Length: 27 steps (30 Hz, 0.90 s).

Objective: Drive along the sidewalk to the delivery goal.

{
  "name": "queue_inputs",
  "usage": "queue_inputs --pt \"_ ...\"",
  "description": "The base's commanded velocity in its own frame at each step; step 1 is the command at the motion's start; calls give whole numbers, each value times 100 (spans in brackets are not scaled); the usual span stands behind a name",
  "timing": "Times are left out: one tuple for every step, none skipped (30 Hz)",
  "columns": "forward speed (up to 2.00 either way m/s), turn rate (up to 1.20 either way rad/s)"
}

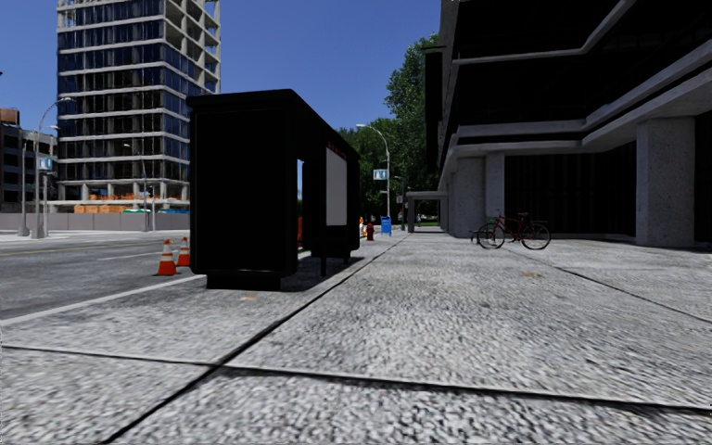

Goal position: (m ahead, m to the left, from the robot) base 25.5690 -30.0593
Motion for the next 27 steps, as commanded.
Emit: queue_inputs --pt "200 0" --pt "200 0" --pt "200 0" --pt "200 0" --pt "200 0" --pt "200 0" --pt "200 -4" --pt "200 -12" --pt "200 -17" --pt "200 -17" --pt "200 -21" --pt "200 -23" --pt "200 -26" --pt "200 -26" --pt "190 -28" --pt "171 -31" --pt "160 -32" --pt "158 -33" --pt "158 -33" --pt "157 -33" --pt "157 -33" --pt "157 -33" --pt "157 -33" --pt "157 -33" --pt "157 -33" --pt "157 -33" --pt "157 -33"
